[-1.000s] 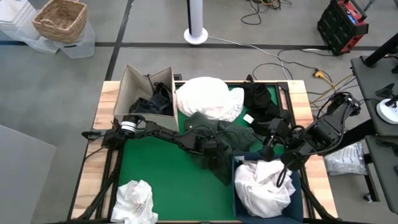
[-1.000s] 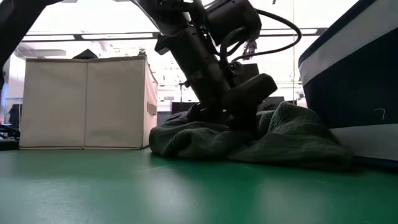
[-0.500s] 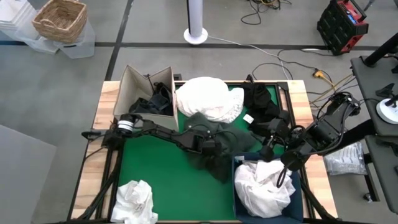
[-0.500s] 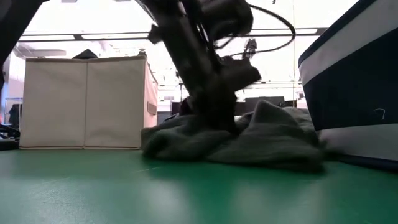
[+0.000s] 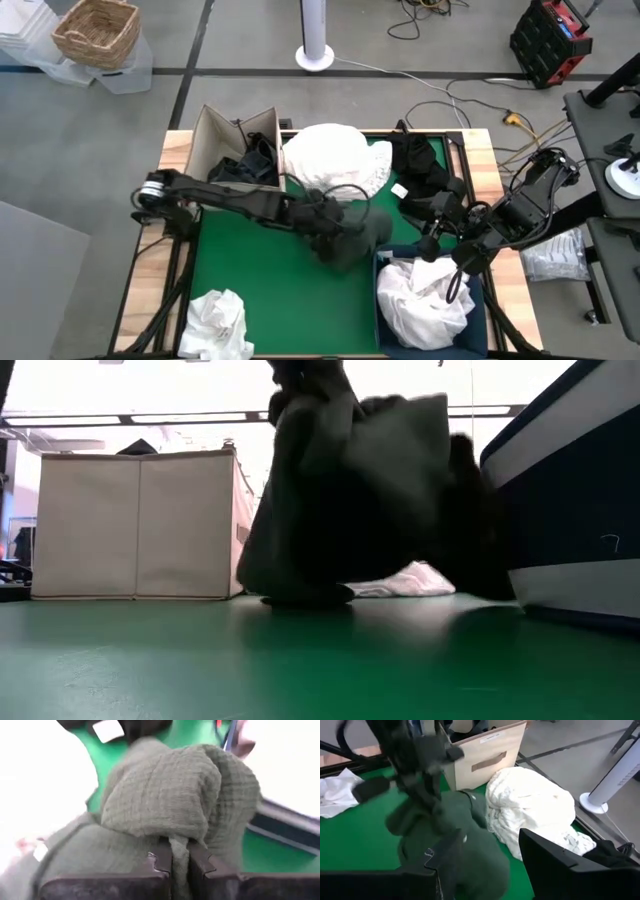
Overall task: Sort clothes
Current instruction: Put the green cloth into the white bin
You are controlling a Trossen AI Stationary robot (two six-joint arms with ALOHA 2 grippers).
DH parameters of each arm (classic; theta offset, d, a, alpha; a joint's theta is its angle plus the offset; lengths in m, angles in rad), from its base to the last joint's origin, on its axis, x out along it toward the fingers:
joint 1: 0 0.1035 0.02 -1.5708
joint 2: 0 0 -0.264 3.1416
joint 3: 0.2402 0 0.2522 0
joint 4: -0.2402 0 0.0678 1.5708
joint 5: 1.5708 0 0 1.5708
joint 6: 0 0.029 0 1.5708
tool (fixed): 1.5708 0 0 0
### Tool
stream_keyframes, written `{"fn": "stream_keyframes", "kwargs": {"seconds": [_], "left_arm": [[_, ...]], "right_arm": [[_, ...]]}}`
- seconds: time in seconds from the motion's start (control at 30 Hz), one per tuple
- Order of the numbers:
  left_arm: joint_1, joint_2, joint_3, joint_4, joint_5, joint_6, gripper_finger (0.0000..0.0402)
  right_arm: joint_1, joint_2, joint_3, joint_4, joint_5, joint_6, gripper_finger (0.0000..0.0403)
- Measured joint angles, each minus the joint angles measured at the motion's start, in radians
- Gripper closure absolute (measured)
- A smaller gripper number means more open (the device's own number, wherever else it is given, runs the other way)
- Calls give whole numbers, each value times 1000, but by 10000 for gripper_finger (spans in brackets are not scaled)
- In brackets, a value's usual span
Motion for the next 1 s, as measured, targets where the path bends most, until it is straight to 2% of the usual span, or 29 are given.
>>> {"fn": "stream_keyframes", "kwargs": {"seconds": [0.37,0.53,0.63,0.73,1.0], "left_arm": [[-33,-242,2,-8,-194,45,401],[-53,-327,61,-16,-273,80,401],[-61,-350,153,-19,-288,131,401],[-70,-350,286,-55,-353,224,402],[-70,-296,699,-334,-524,343,401]], "right_arm": [[0,0,0,0,4,-19,250],[0,0,0,0,21,-25,268],[0,0,0,0,36,-36,281],[0,0,0,1,61,-47,293],[0,0,0,4,85,-50,329]]}}
